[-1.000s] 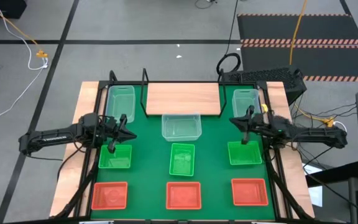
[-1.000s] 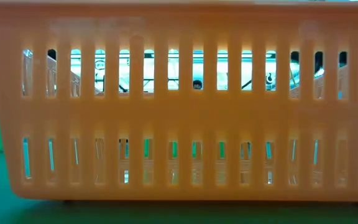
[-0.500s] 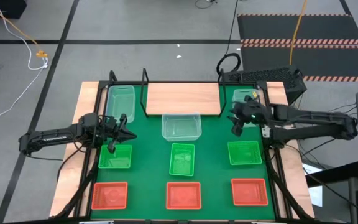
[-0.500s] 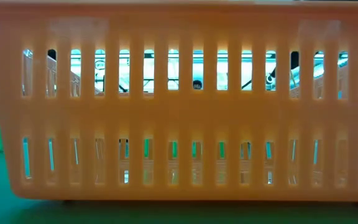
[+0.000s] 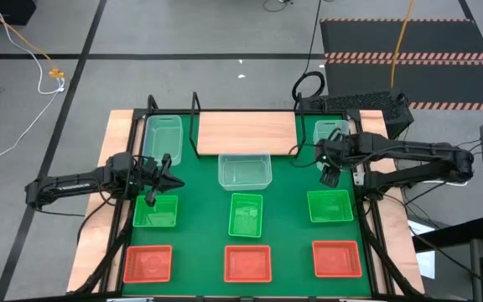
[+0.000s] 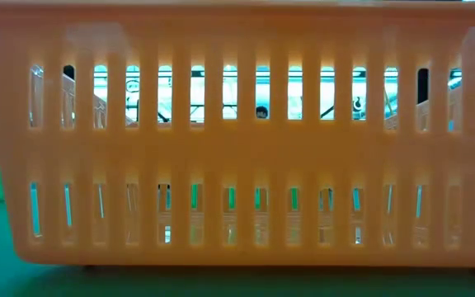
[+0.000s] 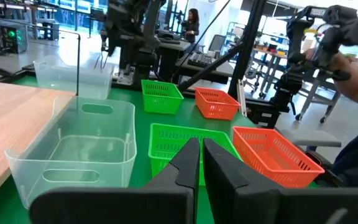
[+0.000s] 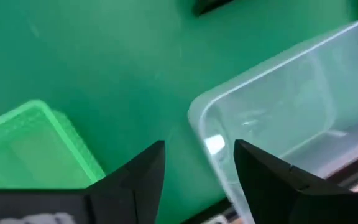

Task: Stack baskets on shelf by color
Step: Put the top right transparent bin on the shelf

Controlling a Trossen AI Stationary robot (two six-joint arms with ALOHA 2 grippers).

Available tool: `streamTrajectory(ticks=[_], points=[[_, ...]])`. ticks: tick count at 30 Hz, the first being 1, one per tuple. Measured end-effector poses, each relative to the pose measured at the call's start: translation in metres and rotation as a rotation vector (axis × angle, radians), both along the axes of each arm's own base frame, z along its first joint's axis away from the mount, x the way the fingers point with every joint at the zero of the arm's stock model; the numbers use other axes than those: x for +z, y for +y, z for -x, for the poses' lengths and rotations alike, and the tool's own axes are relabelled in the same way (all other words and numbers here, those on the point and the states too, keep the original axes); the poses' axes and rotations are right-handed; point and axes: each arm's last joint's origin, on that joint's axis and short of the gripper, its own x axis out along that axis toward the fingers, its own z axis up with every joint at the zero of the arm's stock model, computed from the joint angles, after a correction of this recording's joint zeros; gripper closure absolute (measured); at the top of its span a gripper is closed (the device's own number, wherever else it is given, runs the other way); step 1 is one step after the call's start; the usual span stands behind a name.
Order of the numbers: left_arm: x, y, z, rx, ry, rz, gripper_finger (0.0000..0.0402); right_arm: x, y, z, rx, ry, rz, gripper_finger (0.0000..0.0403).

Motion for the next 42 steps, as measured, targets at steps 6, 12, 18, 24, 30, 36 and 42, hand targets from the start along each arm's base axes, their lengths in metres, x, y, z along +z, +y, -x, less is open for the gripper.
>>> streamTrajectory(ticks=[6, 12, 18, 24, 30, 36, 42], points=[[0.0, 0.0, 0.0, 0.0, 0.0, 0.0, 0.038, -0.028, -0.002, 0.013, -0.023, 0.064, -0.009, 0.0219], [0.0, 0.0, 0.0, 0.0, -0.004, -0.019, 0.038, -0.03, -0.002, 0.019, -0.016, 0.02, 0.0, 0.022], [0.001, 0.0, 0.0, 0.015, -0.051, -0.178, 0.038, -0.024, 0.0, 0.025, -0.013, -0.03, 0.012, 0.022], [0.016, 0.0, 0.001, 0.037, -0.204, -0.222, 0.038, -0.02, -0.002, 0.024, -0.03, -0.043, 0.051, 0.022], [0.032, -0.001, 0.005, 0.041, -0.364, -0.181, 0.038, -0.003, -0.007, 0.011, -0.023, -0.033, 0.149, 0.022], [0.038, -0.002, 0.007, 0.022, -0.423, -0.184, 0.038, 0.0, -0.011, 0.009, -0.014, 0.011, 0.145, 0.022], [0.043, 0.002, 0.009, 0.176, -0.48, -0.193, 0.038, 0.0, -0.006, 0.025, -0.09, 0.128, 0.106, 0.022]])
